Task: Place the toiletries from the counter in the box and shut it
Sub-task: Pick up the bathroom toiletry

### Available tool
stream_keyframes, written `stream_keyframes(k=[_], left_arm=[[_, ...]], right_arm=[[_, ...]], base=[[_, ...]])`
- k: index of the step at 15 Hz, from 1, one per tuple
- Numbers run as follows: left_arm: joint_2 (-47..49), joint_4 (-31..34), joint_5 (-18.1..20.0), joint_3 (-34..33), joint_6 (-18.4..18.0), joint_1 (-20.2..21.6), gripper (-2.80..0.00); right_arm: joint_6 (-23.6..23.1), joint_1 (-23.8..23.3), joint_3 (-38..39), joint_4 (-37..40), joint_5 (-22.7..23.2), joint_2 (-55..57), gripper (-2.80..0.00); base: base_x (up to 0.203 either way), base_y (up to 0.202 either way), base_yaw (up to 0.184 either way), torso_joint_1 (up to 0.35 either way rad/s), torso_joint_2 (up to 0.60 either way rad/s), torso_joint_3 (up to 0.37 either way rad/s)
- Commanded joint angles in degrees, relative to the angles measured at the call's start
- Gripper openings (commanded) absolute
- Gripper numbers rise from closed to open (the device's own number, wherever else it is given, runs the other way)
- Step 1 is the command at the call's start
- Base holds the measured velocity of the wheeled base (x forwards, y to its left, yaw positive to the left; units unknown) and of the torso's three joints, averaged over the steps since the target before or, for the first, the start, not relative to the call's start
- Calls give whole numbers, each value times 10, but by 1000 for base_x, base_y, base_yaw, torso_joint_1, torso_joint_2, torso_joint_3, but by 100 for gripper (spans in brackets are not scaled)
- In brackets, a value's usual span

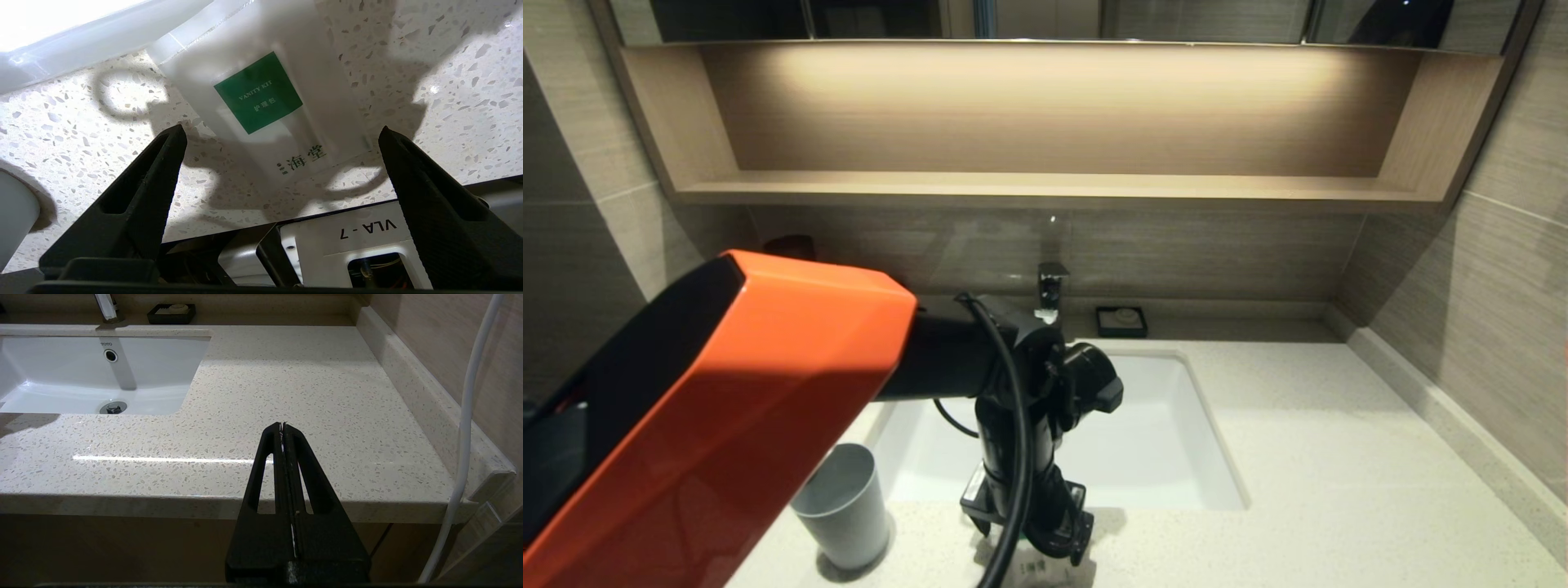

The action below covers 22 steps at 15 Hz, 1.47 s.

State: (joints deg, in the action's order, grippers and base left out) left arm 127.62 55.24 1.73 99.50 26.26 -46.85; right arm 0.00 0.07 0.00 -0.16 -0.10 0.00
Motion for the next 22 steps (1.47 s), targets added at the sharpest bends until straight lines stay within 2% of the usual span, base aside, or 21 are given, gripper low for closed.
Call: stream_keyframes(k=[1, 22], left_arm=[[2, 3, -1, 0, 2, 0, 0], [10, -1, -8, -3, 4, 0, 0]], right_arm=[[0, 0, 0, 0, 0, -1, -280], [0, 0, 0, 0, 0, 0, -280]], base=[[0, 0, 0, 0, 0, 0], [0, 0, 0, 0, 0, 0]])
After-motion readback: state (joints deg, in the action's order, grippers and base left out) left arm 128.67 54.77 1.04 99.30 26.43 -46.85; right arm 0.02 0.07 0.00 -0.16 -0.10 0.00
